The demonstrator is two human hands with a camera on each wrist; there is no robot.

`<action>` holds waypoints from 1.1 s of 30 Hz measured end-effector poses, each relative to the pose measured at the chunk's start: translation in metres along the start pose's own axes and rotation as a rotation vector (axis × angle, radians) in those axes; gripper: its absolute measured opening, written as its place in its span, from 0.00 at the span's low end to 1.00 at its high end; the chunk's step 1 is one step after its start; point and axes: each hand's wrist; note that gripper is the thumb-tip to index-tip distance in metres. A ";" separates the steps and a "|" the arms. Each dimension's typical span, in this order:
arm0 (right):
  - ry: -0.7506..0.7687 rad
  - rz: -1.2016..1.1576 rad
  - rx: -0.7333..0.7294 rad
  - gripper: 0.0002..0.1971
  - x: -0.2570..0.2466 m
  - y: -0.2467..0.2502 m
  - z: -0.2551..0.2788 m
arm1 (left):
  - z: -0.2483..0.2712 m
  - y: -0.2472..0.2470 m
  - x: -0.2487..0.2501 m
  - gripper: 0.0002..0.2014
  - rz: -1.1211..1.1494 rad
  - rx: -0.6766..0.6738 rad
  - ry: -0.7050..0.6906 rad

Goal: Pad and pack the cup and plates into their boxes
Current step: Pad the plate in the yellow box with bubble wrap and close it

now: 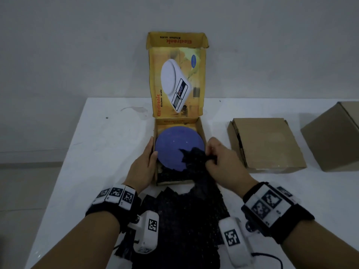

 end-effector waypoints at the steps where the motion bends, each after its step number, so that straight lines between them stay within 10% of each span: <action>1: -0.046 -0.027 0.064 0.16 0.002 0.002 -0.006 | 0.001 0.000 0.001 0.26 0.000 -0.001 0.008; 11: -0.096 0.065 0.242 0.22 0.014 -0.006 -0.047 | -0.031 -0.006 0.016 0.25 0.157 0.106 0.306; 18: 0.162 0.692 -0.006 0.11 0.018 -0.018 -0.072 | -0.034 -0.019 0.022 0.19 0.250 0.227 0.246; 25: 0.186 0.571 0.223 0.11 0.005 -0.013 -0.117 | -0.030 -0.023 0.015 0.25 0.343 0.249 0.217; 33: 0.426 1.041 -0.080 0.22 0.025 -0.055 -0.104 | -0.030 -0.026 0.010 0.23 0.328 0.253 0.194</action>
Point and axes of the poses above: each hand's wrist, its own z-axis away from the middle knuckle, its own y-axis out of the back of the hand, x = y × z, and after that the axes turned 12 degrees about x, right-handed
